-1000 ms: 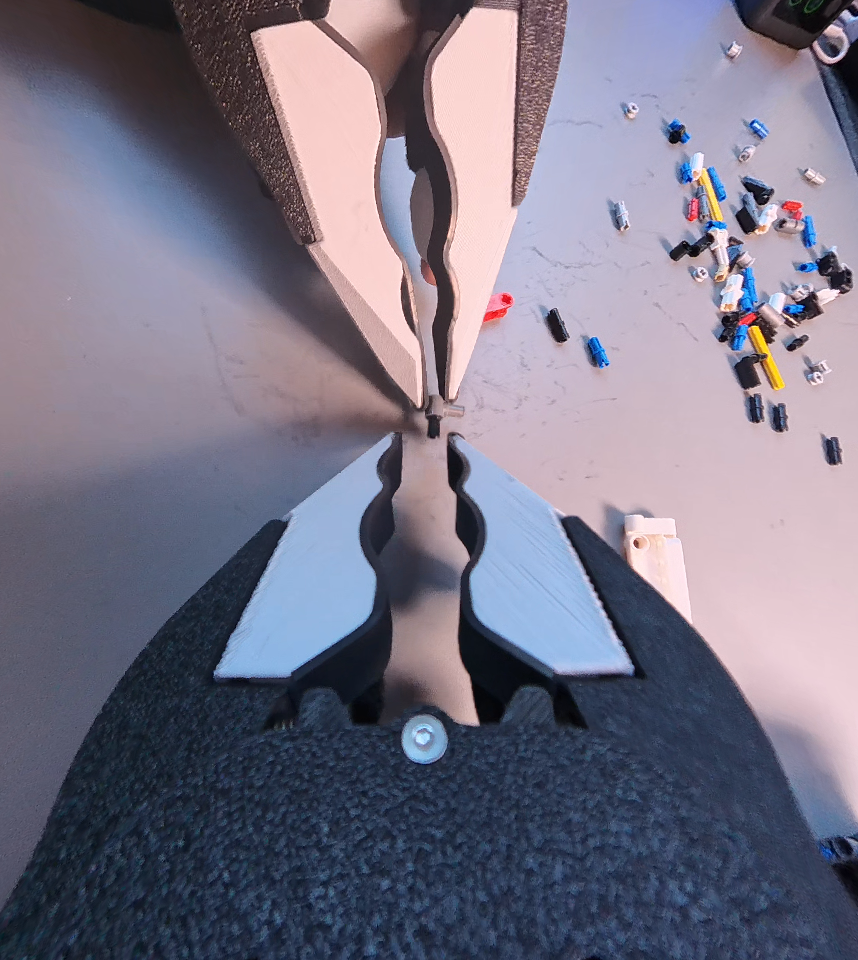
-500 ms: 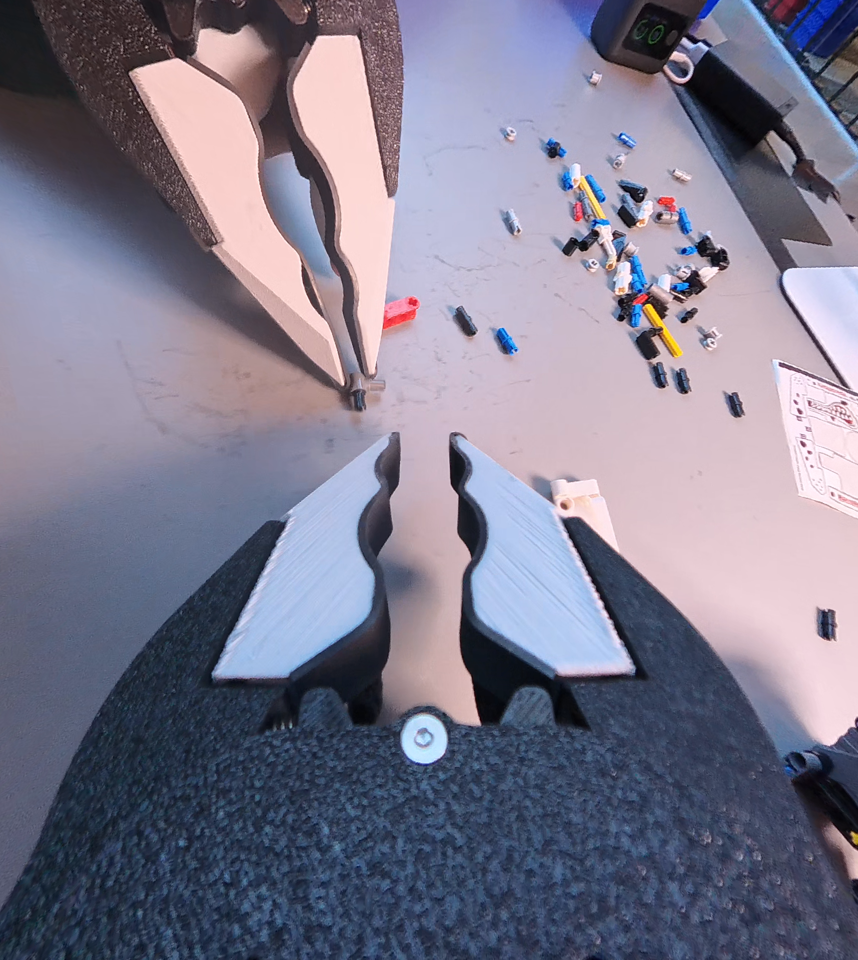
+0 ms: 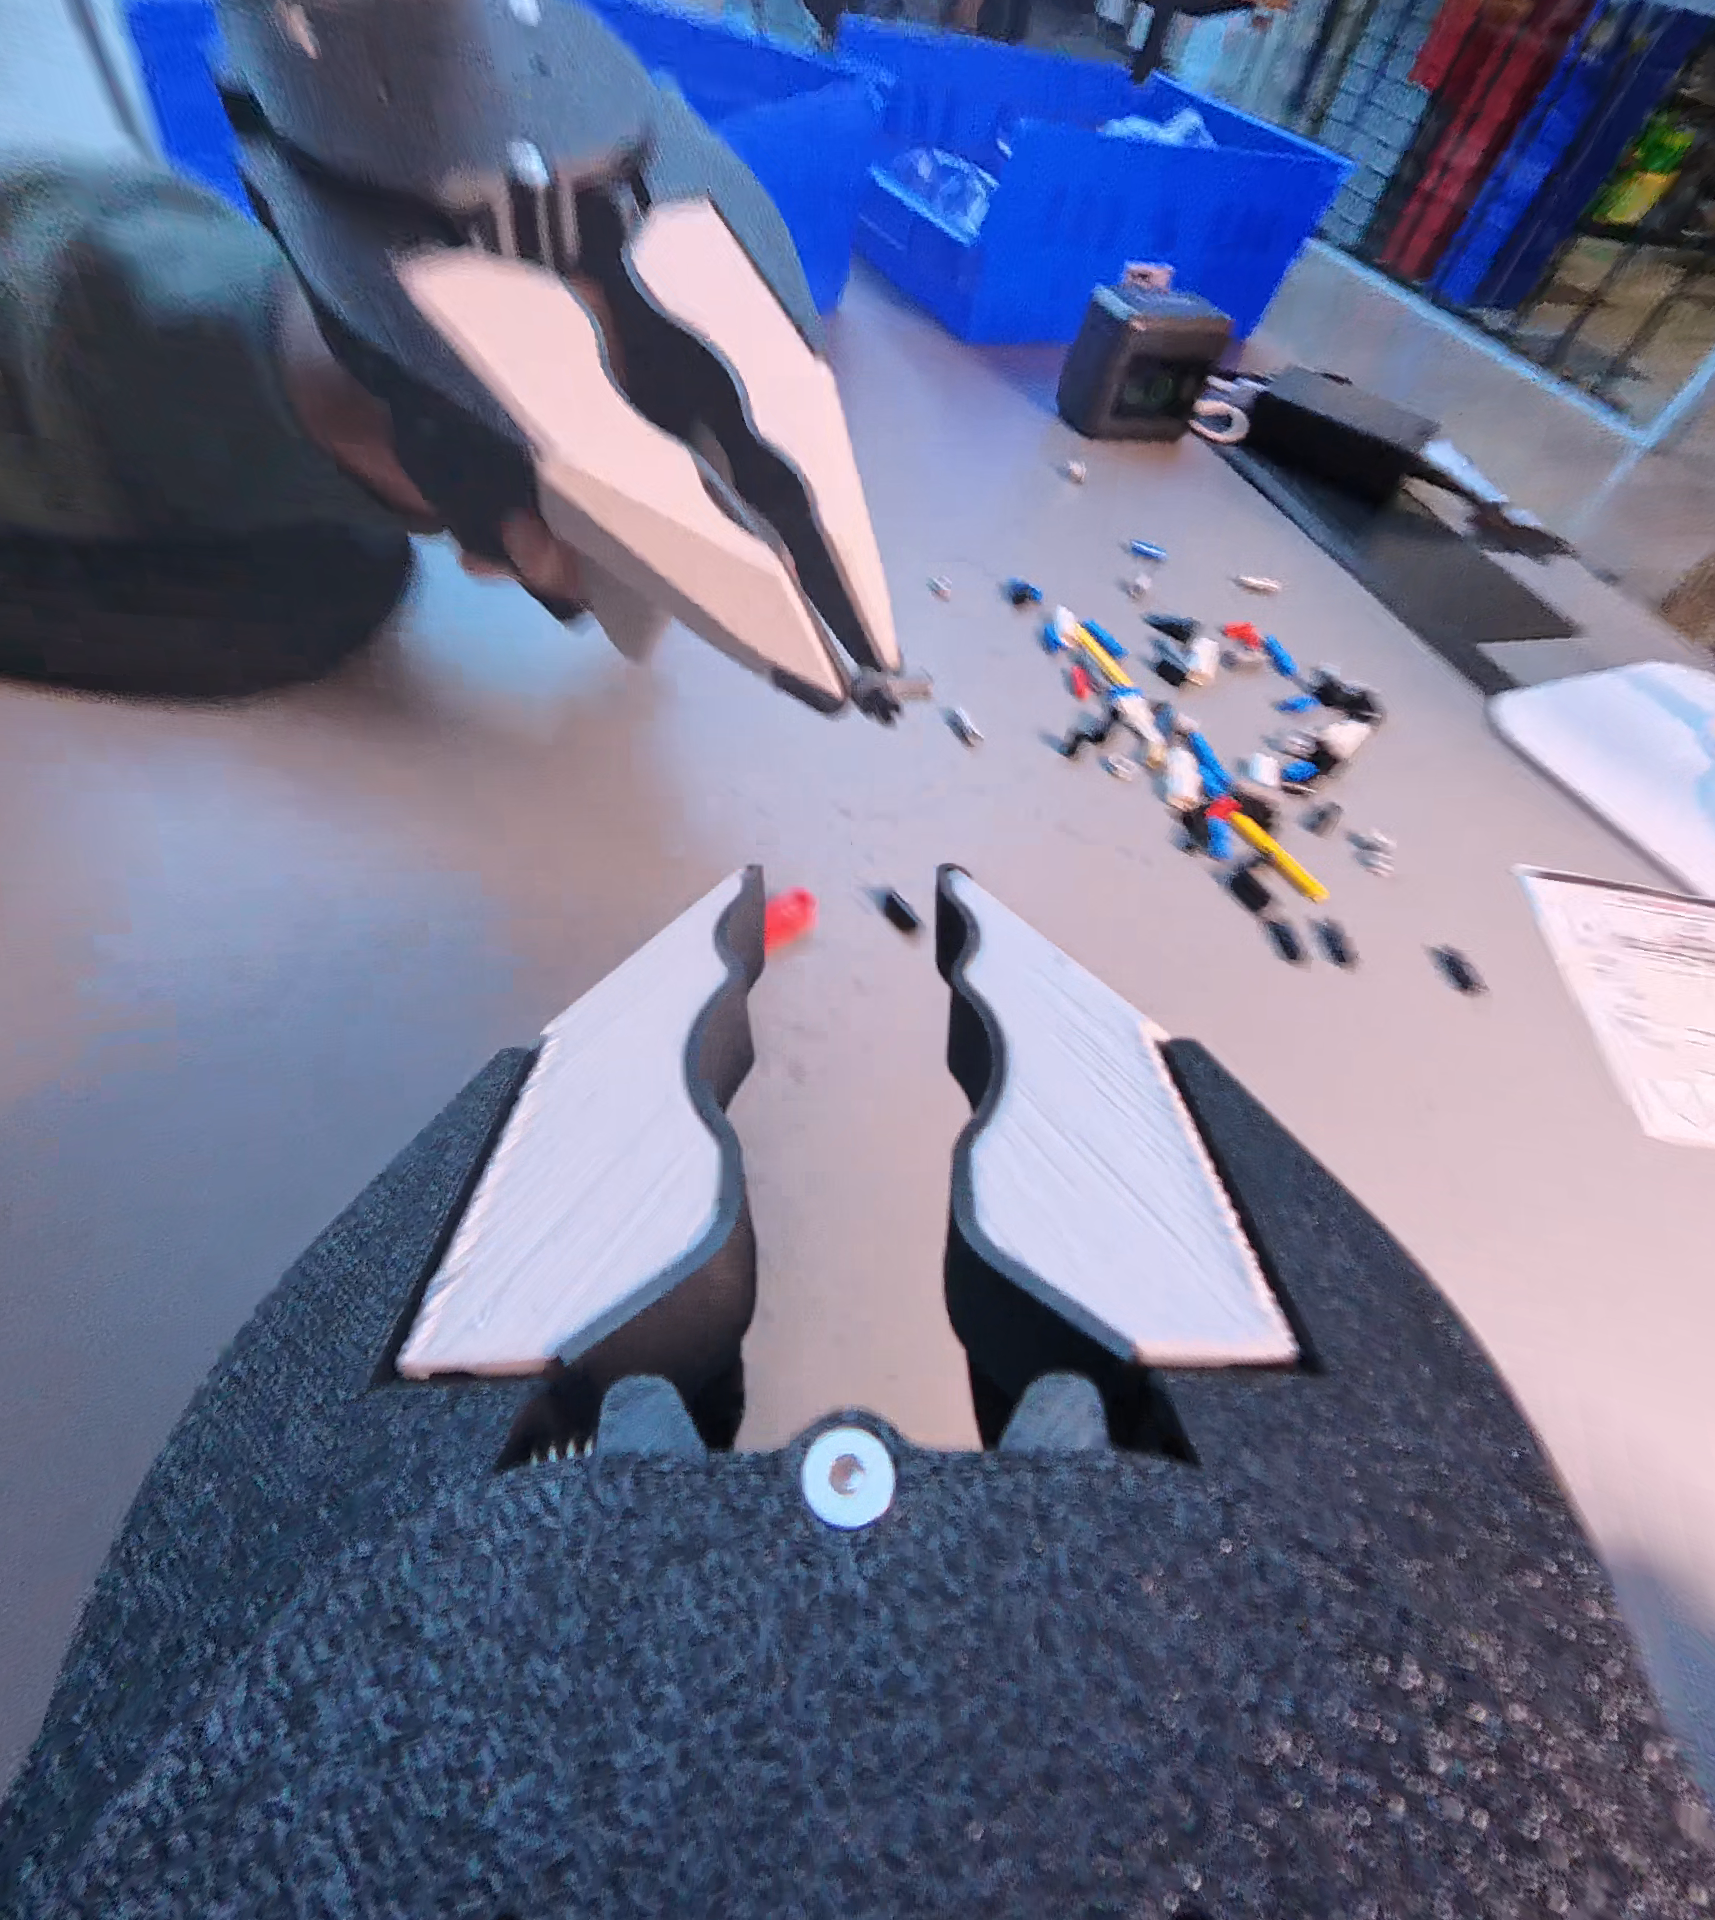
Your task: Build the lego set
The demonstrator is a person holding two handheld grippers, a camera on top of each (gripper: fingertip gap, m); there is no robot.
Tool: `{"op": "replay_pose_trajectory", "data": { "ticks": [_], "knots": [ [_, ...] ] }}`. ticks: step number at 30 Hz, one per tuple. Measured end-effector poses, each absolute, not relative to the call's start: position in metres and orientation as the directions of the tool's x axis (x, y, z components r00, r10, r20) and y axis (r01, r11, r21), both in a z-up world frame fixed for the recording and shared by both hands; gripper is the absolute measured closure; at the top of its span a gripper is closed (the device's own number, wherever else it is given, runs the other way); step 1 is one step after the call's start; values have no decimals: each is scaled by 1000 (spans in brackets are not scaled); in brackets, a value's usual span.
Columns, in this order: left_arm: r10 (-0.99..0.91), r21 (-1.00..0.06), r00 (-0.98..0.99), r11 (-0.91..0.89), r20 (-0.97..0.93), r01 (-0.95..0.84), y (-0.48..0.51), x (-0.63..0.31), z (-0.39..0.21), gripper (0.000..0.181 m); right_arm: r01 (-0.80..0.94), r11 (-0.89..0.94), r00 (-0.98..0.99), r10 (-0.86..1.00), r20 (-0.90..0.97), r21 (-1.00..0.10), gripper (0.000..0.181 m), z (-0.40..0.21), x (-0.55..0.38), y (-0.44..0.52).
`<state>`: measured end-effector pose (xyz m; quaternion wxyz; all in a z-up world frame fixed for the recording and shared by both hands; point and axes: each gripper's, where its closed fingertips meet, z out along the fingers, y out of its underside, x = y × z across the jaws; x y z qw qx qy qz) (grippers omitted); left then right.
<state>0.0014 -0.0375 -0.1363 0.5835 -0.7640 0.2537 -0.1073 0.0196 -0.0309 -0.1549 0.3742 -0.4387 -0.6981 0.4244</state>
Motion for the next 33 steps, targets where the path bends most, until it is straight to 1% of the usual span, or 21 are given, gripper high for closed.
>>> {"op": "replay_pose_trajectory", "data": {
  "ticks": [3, 5, 7, 10, 15, 19, 21, 24, 25, 26, 28, 30, 31, 33],
  "knots": [
    [-525, -960, 839, -130, -145, -247, -39, 5, -128, 175, 295, -4, -427, 894, -136, -955, 139, -136, 7, -53],
    [-516, -963, 841, -100, -164, -249, -40, 6, -124, 175, 281, -124, -453, 857, -246, -952, 140, -123, 0, -57],
    [-490, -963, 851, -76, -190, -259, -39, 1, -120, 175, 280, -179, -456, 840, -295, -943, 142, -117, -6, -56],
    [-486, -965, 850, -51, -201, -257, -39, -1, -115, 175, 265, -261, -447, 820, -358, -928, 155, -112, -10, -51],
    [-473, -951, 842, -30, -259, -309, -38, 0, -118, 175, 280, -335, -439, 789, -430, -900, 158, -115, -10, -49],
    [-479, -943, 831, -17, -283, -331, -39, 2, -119, 175, 291, -387, -453, 750, -482, -875, 165, -115, -7, -47],
    [-478, -937, 825, -13, -300, -349, -39, 3, -120, 179, 291, -401, -454, 741, -494, -869, 168, -114, -5, -44],
    [-482, -934, 825, -40, -293, -355, -38, 1, -126, 181, 282, -352, -474, 757, -449, -892, 169, -115, -2, -45],
    [-501, -941, 825, -60, -262, -334, -38, 2, -128, 180, 273, -319, -475, 776, -415, -908, 169, -116, -1, -46],
    [-516, -954, 831, -82, -208, -290, -38, 2, -129, 178, 261, -267, -468, 805, -364, -928, 169, -119, 0, -46],
    [-569, -979, 820, -133, -54, -156, -41, 3, -125, 173, 246, -81, -467, 864, -191, -966, 169, -131, 2, -48],
    [-620, -981, 775, -195, 120, -4, -46, 4, -118, 166, 217, 101, -477, 879, -15, -971, 169, -140, 5, -54],
    [-658, -972, 729, -232, 190, 43, -50, 7, -116, 166, 194, 156, -481, 876, 45, -968, 169, -141, 6, -58],
    [-711, -953, 650, -293, 268, 72, -59, 15, -118, 164, 154, 202, -480, 871, 106, -967, 169, -138, 5, -65]
  ]
}}
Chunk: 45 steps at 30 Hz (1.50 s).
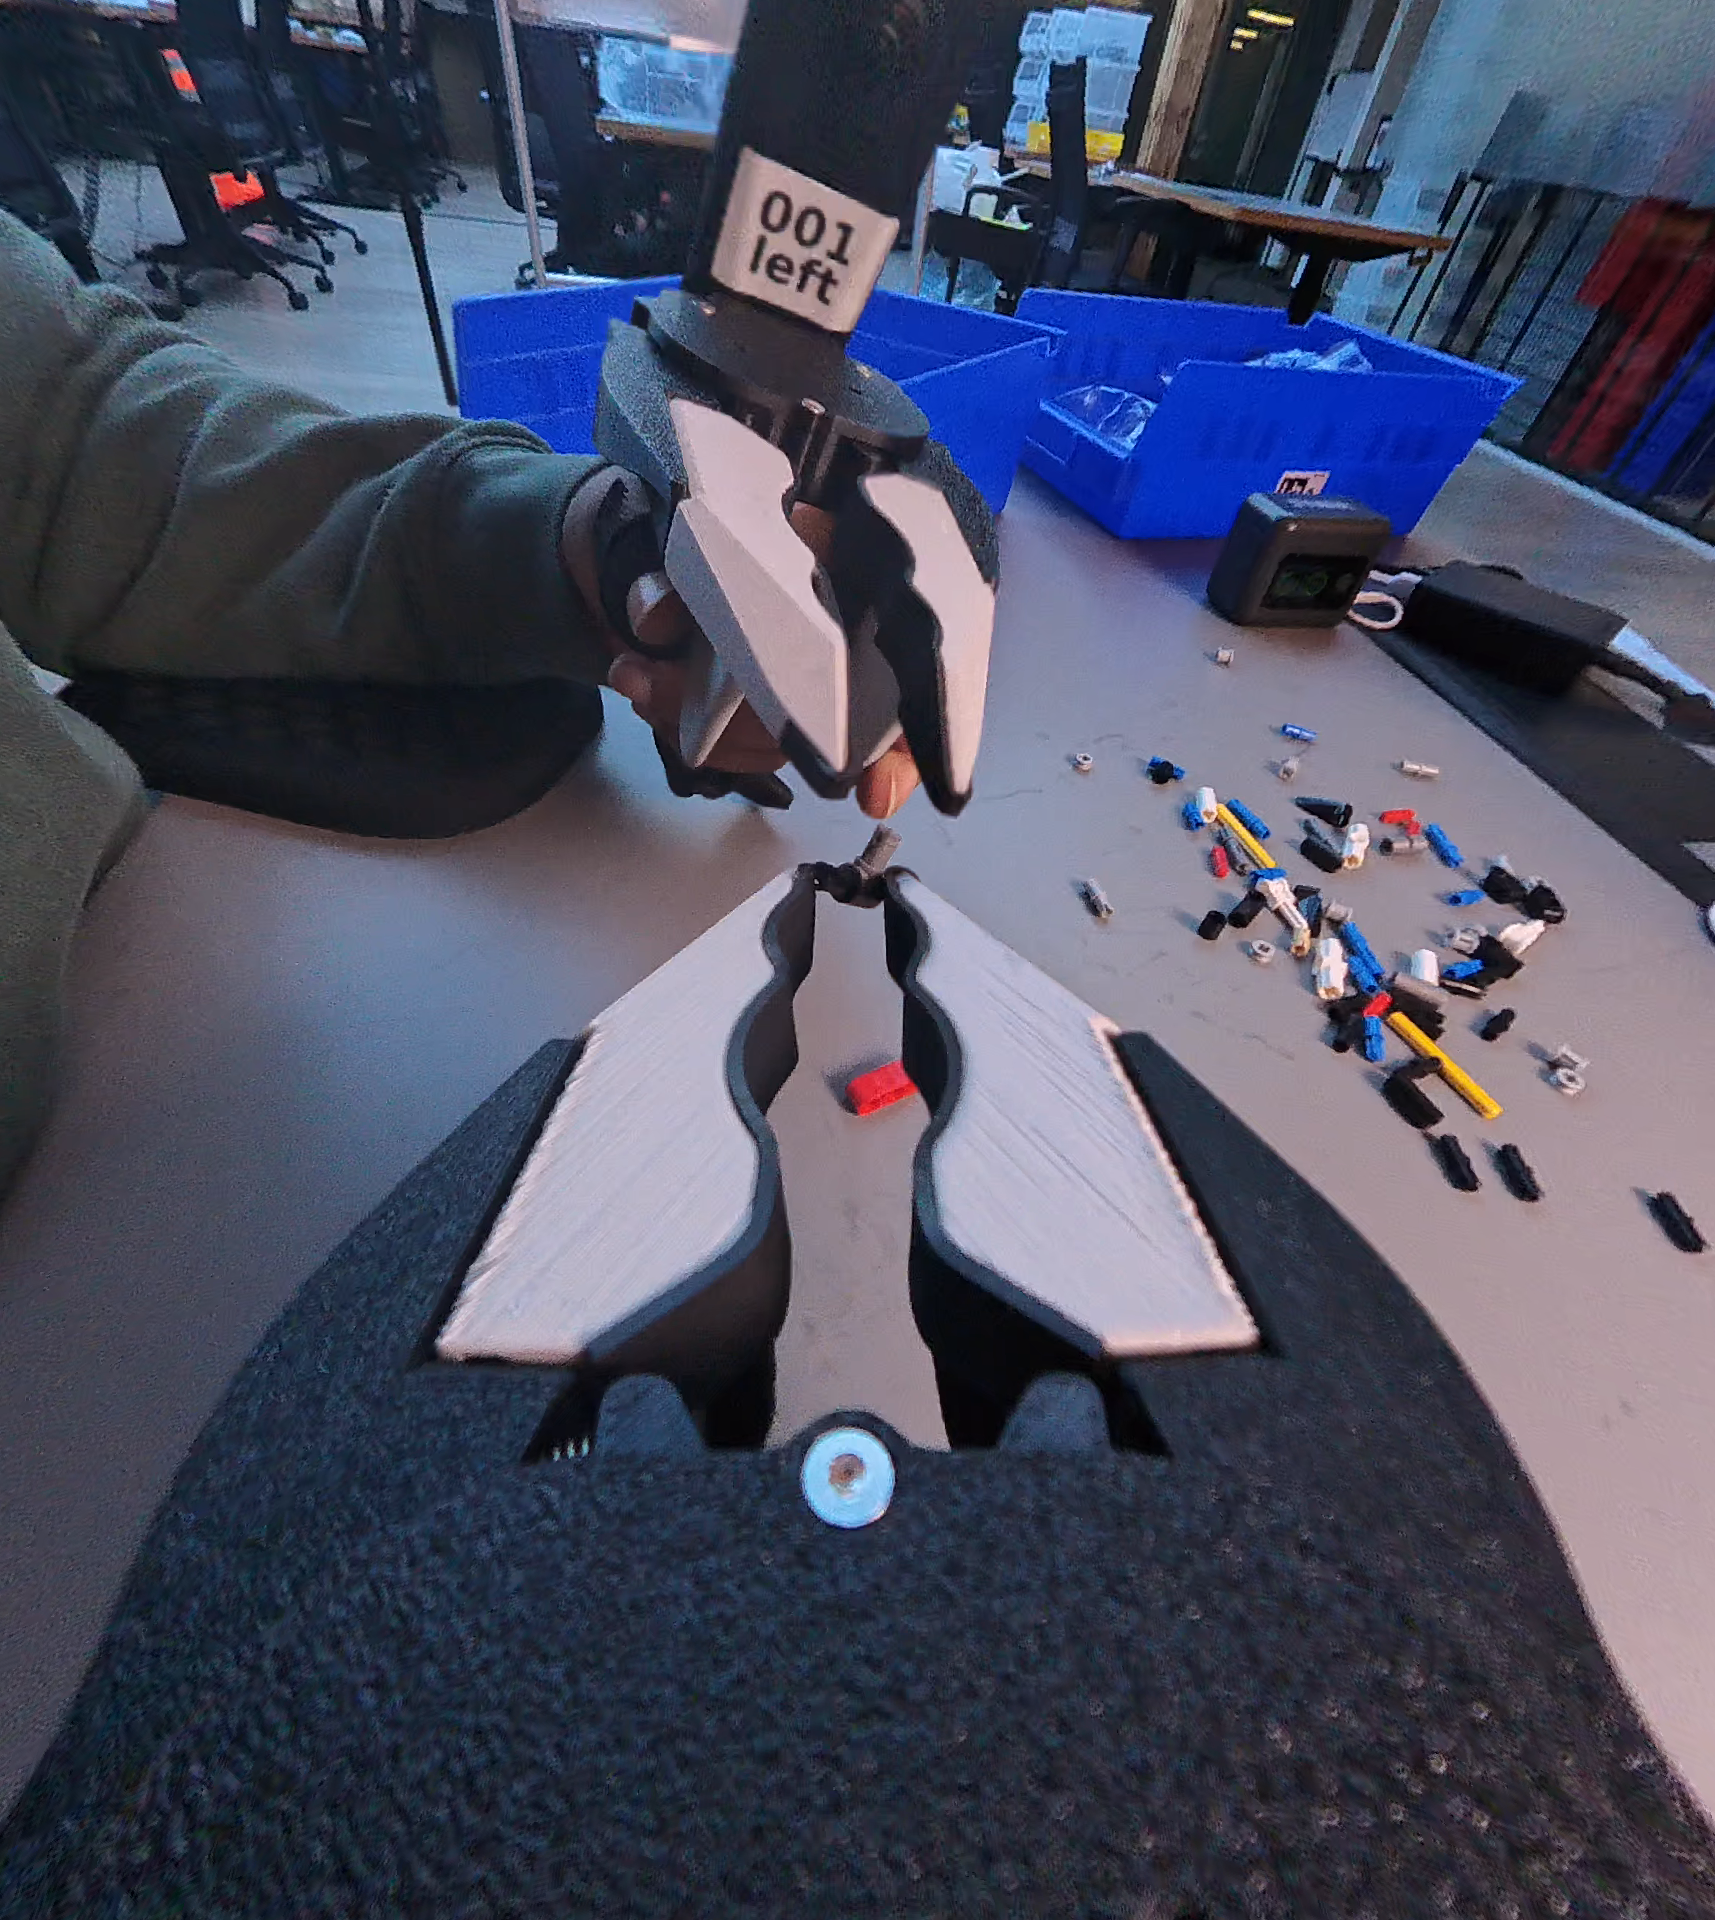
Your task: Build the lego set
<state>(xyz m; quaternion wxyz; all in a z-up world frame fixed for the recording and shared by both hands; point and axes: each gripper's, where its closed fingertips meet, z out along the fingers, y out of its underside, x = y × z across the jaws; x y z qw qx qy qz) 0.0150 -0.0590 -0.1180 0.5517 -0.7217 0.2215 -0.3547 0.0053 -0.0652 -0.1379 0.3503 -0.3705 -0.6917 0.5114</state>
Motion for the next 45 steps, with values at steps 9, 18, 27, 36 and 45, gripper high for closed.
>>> {"op": "replay_pose_trajectory", "data": {
  "ticks": [9, 18, 27, 36, 45],
  "knots": [
    [-691, -946, 671, -322, 268, 45, -55, 16, -127, 176, 122, 290, -443, 872, 209, -949, 169, -137, 3, -65],
    [-540, -942, 822, -336, 182, -13, -39, -28, -137, 177, 429, 220, -399, 916, 35, -876, 150, -184, -3, -49],
    [-422, -907, 904, -405, 71, -118, -32, -53, -159, 177, 711, 262, -336, 942, 12, -653, 164, -225, -18, -53],
    [-495, -870, 865, -457, 75, -186, -40, -32, -173, 177, 650, 490, -553, 829, 81, -580, 174, -223, 14, -60],
    [-648, -782, 759, -506, 65, -365, -60, 18, -207, 177, 576, 550, -630, 770, 101, -605, 174, -219, 55, -66]
  ]
}}
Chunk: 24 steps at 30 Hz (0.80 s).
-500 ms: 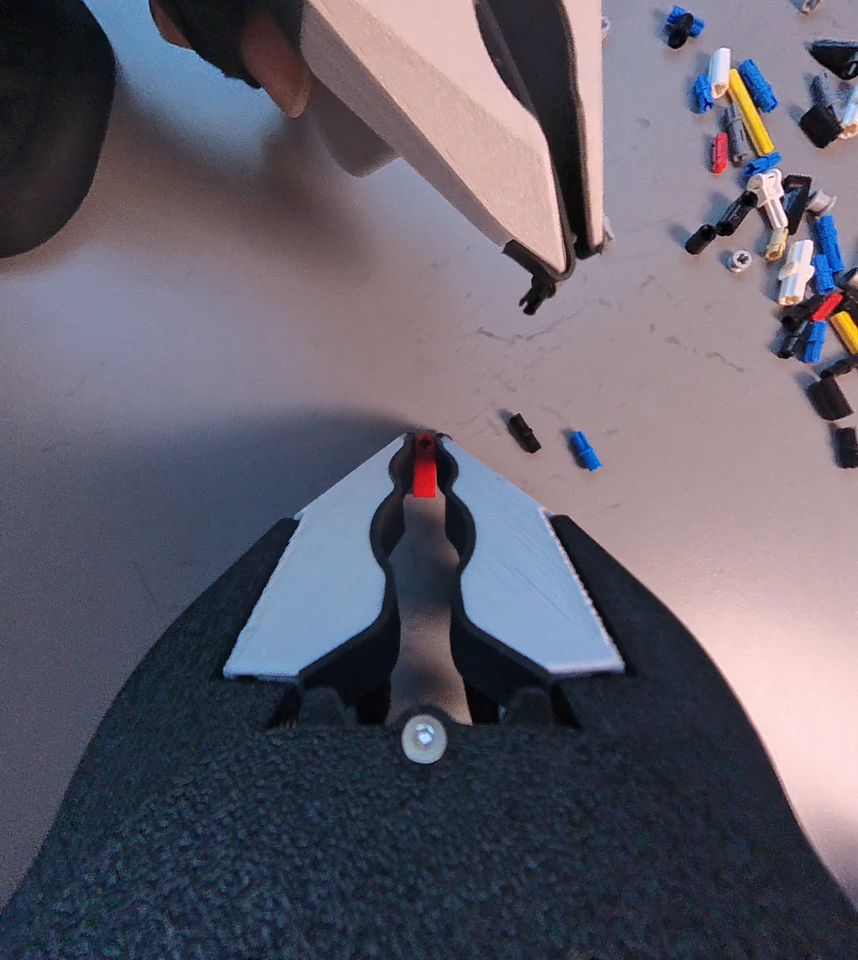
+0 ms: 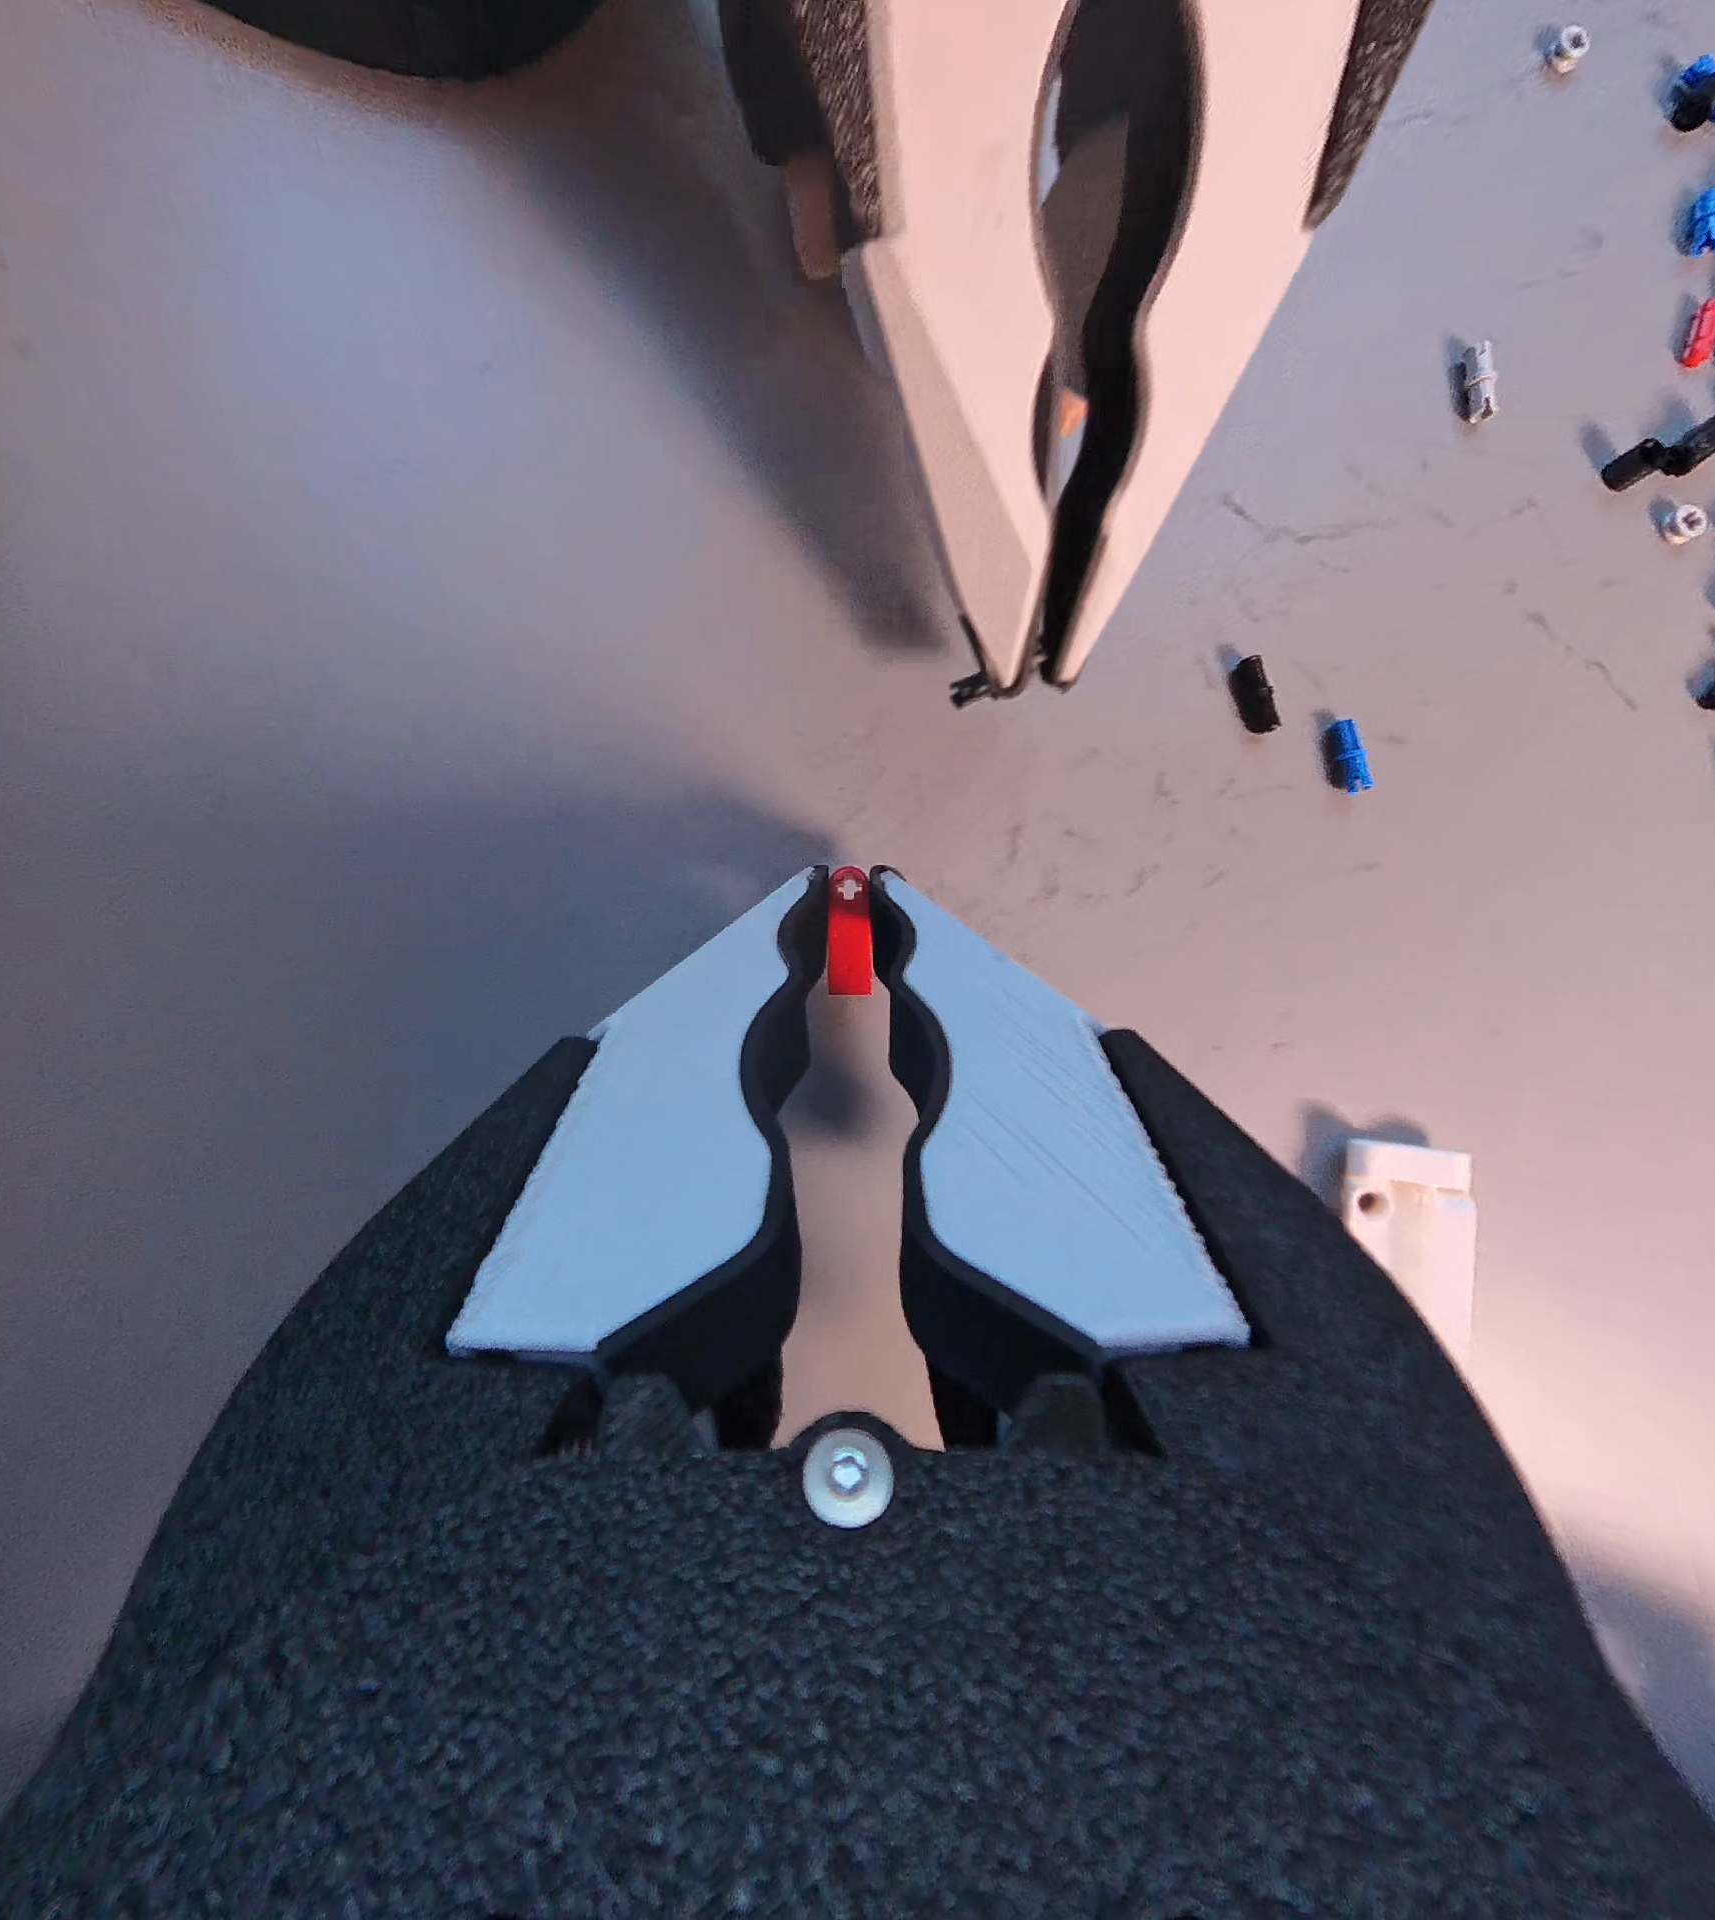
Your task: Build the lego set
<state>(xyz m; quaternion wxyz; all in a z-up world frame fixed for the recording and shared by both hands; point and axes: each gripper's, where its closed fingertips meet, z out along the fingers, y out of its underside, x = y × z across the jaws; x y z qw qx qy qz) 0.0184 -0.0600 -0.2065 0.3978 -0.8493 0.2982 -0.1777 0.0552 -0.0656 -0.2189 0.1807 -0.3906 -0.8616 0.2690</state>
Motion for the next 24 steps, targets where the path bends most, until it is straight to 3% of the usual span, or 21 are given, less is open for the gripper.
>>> {"op": "replay_pose_trajectory", "data": {
  "ticks": [6, 8, 15, 19, 24],
  "knots": [
    [-691, -755, 723, -477, 6, -450, -64, 28, -218, 177, 508, 490, -591, 797, 128, -709, 174, -204, 49, -62],
    [-682, -765, 731, -474, 5, -437, -63, 24, -215, 169, 464, 446, -569, 812, 128, -766, 175, -193, 44, -62],
    [-703, -896, 641, -441, 308, -53, -66, 28, -150, 167, 132, 301, -485, 850, 204, -944, 174, -129, 31, -67],
    [-764, -929, 538, -354, 356, 111, -71, 42, -114, 162, -9, -11, -467, 884, -6, -1000, 174, -87, 28, -71],
    [-787, -912, 471, -285, 398, 294, -72, 48, -80, 163, 35, -407, -558, 750, -356, -913, 174, -70, 24, -77]
  ]
}}
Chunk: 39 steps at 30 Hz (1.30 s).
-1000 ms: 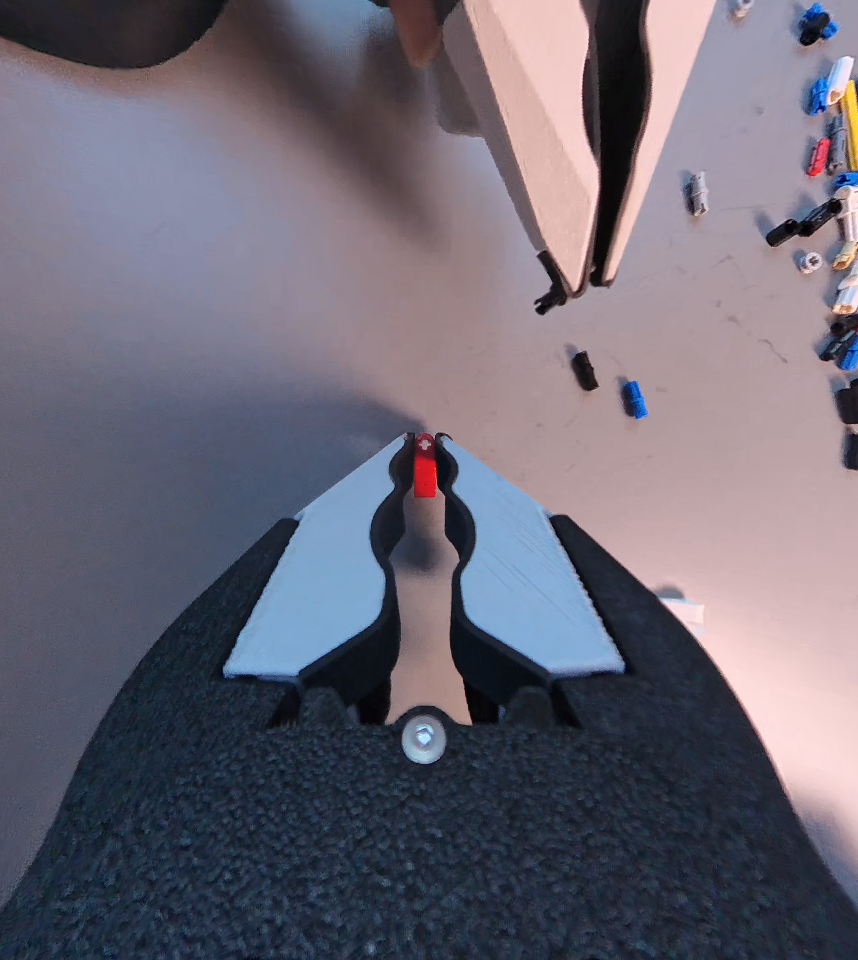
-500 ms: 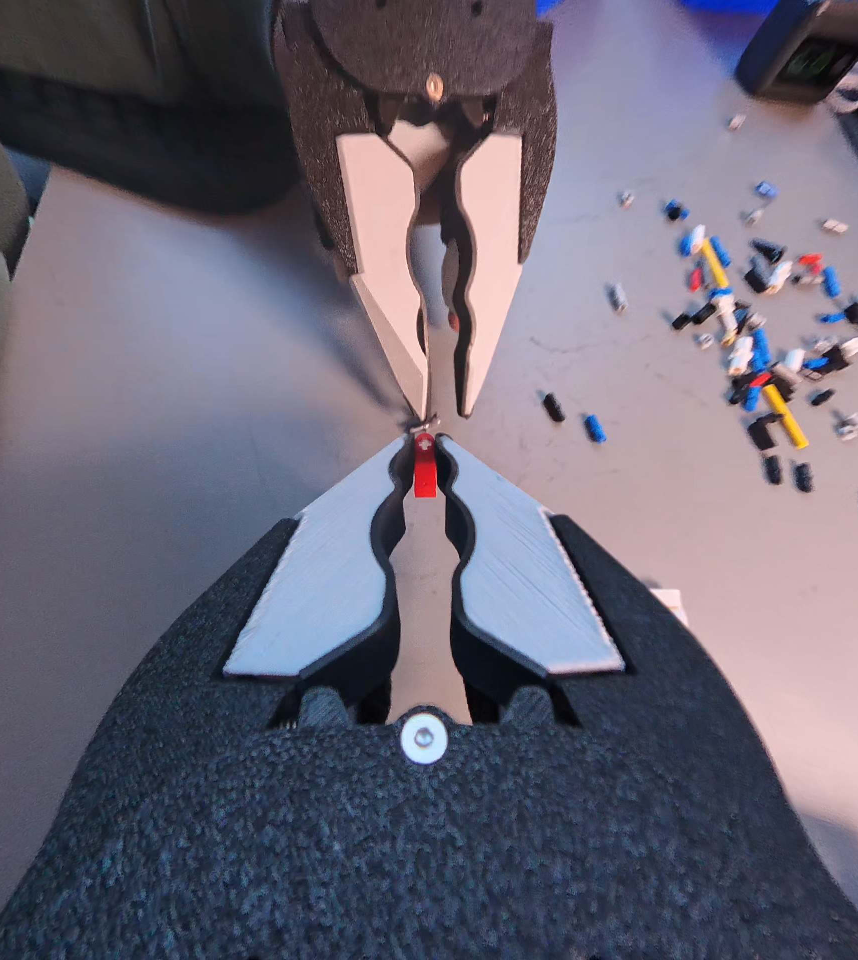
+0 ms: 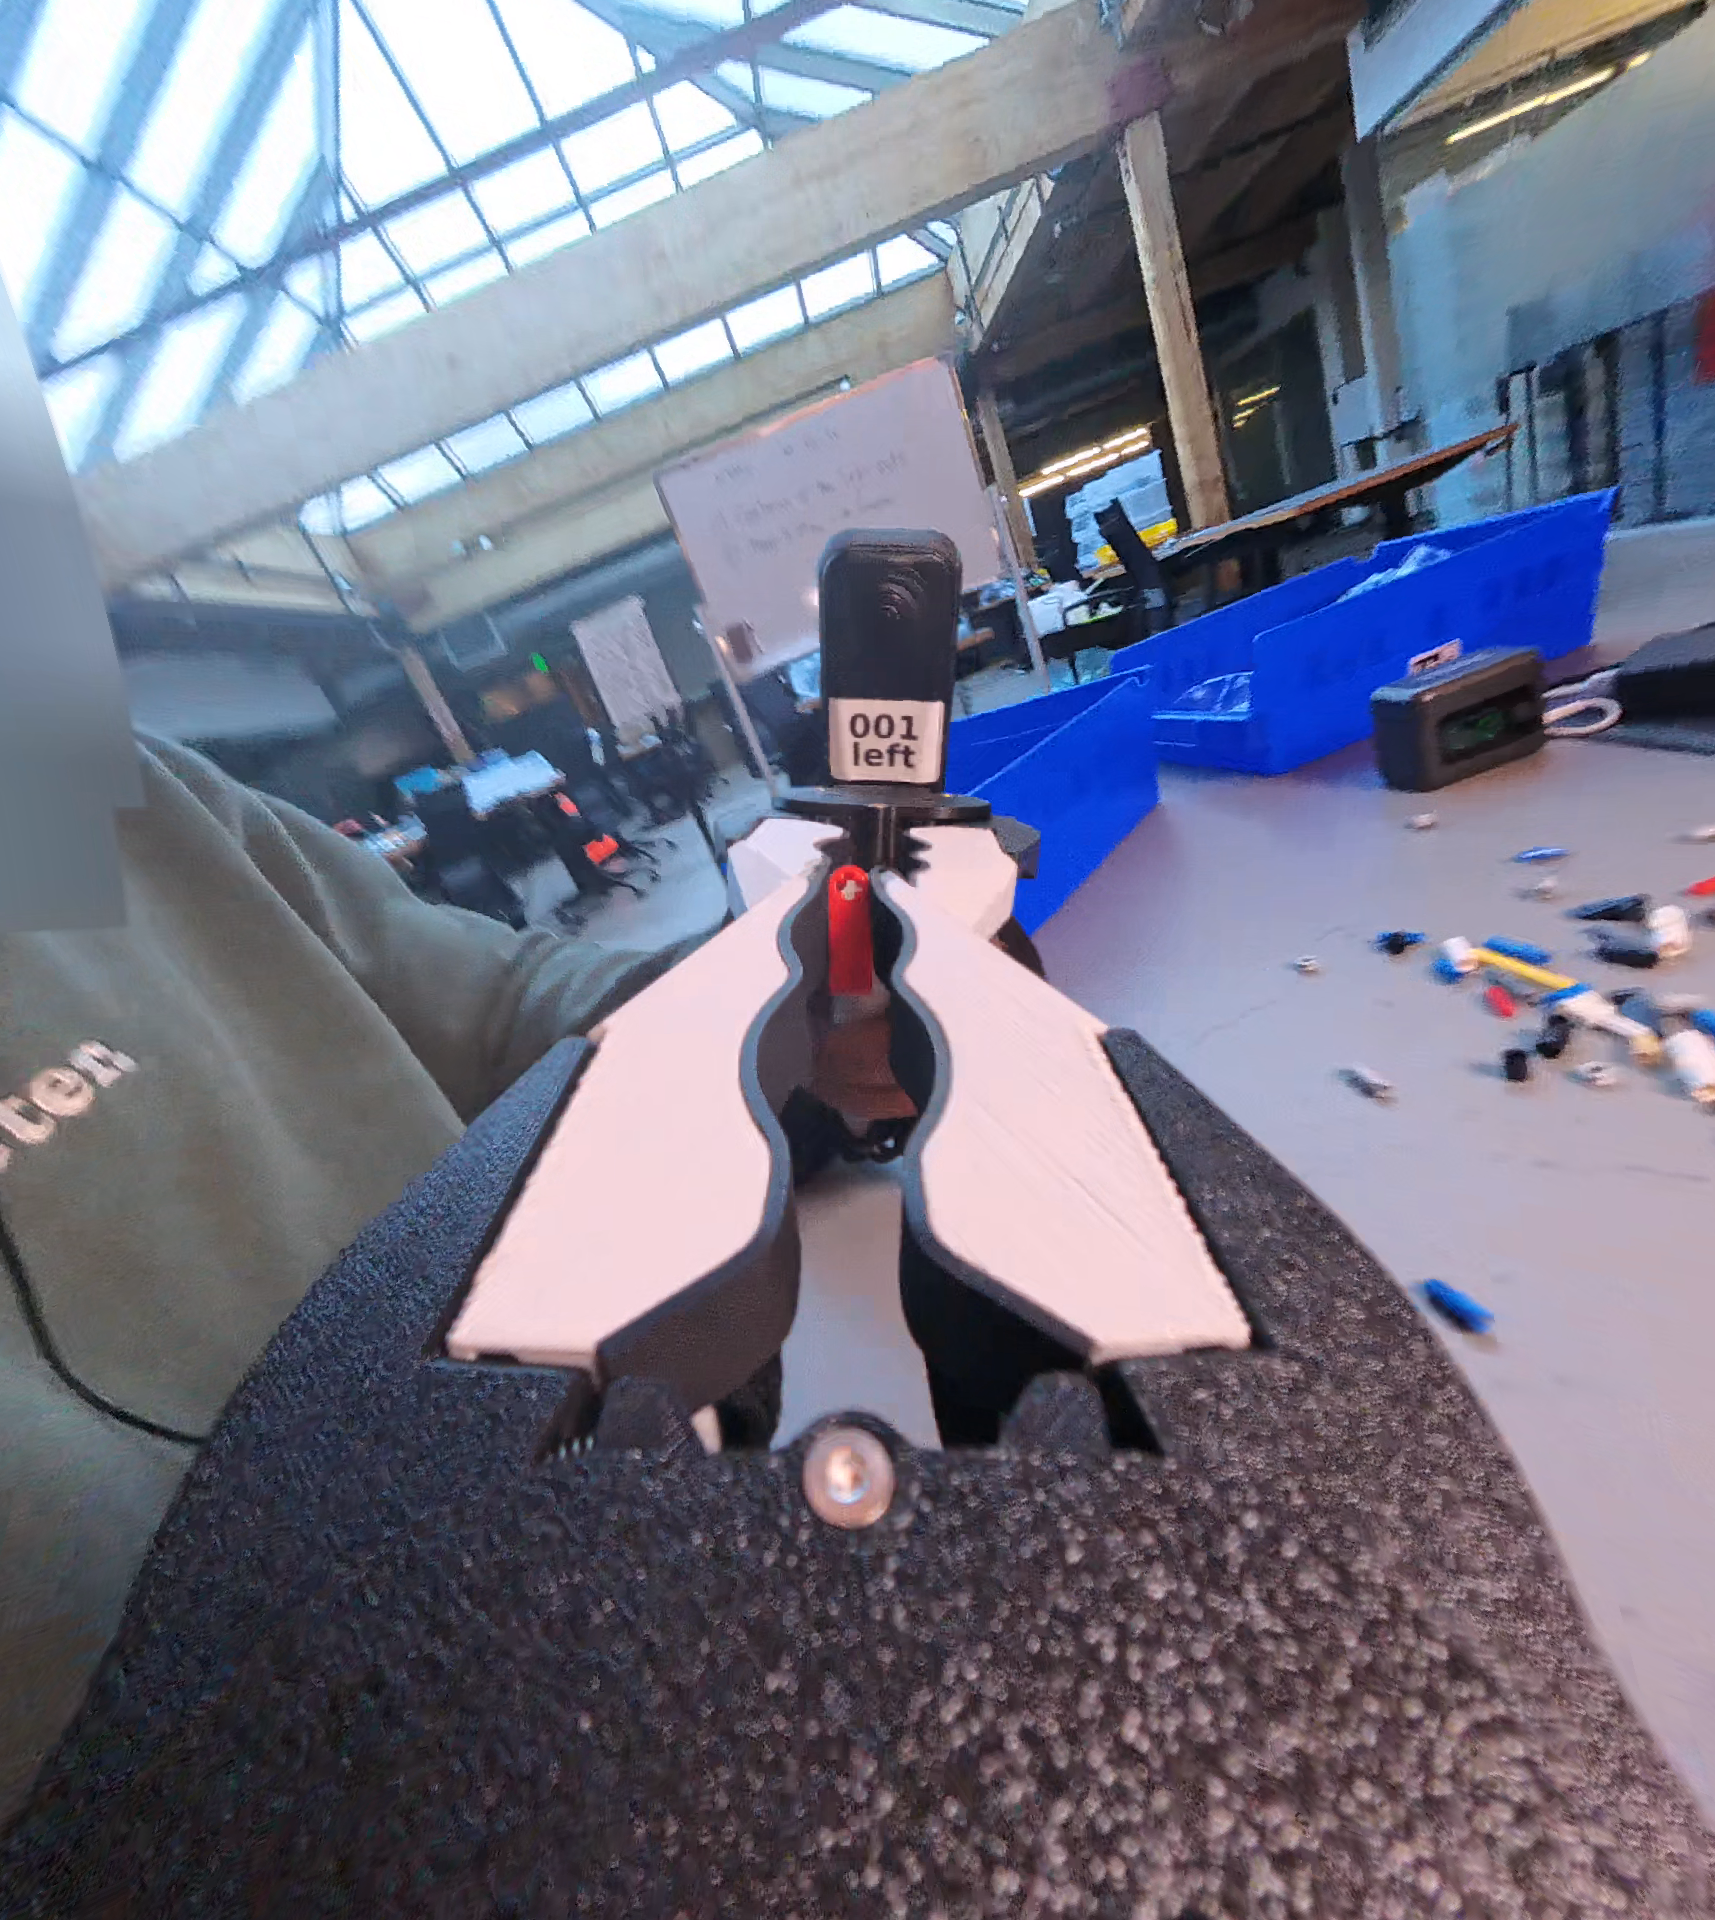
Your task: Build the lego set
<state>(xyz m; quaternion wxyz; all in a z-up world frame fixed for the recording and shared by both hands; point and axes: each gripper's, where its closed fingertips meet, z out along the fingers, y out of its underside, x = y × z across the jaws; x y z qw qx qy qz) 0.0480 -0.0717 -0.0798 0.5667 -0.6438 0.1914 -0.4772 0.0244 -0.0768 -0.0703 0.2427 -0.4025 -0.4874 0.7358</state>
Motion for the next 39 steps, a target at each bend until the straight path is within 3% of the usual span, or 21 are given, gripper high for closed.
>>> {"op": "replay_pose_trajectory", "data": {
  "ticks": [5, 10, 14, 22, 34, 37, 39],
  "knots": [
    [-768, -893, 465, -321, 440, 315, -71, 46, -81, 173, 92, -562, -604, 624, -495, -822, 175, -69, 23, -74],
    [-697, -888, 550, -359, 459, 287, -61, 37, -93, 173, 114, -551, -556, 654, -513, -826, 173, -78, 18, -62],
    [-601, -893, 676, -401, 426, 206, -50, 24, -116, 173, 152, -474, -465, 740, -485, -868, 158, -89, 14, -45],
    [-462, -909, 878, -408, 125, -85, -37, 12, -151, 174, 344, -336, -229, 876, -425, -877, 166, -139, 2, -36],
    [-371, -857, 912, -397, -178, -329, -33, 6, -162, 174, 392, -389, -219, 840, -496, -833, 172, -149, 0, -39],
    [-427, -884, 895, -357, -131, -300, -35, 12, -155, 173, 396, -391, -271, 815, -513, -831, 173, -143, 4, -39],
    [-531, -914, 843, -379, 87, -145, -44, 24, -147, 169, 405, -405, -373, 745, -552, -820, 174, -131, 14, -43]
  ]
}}
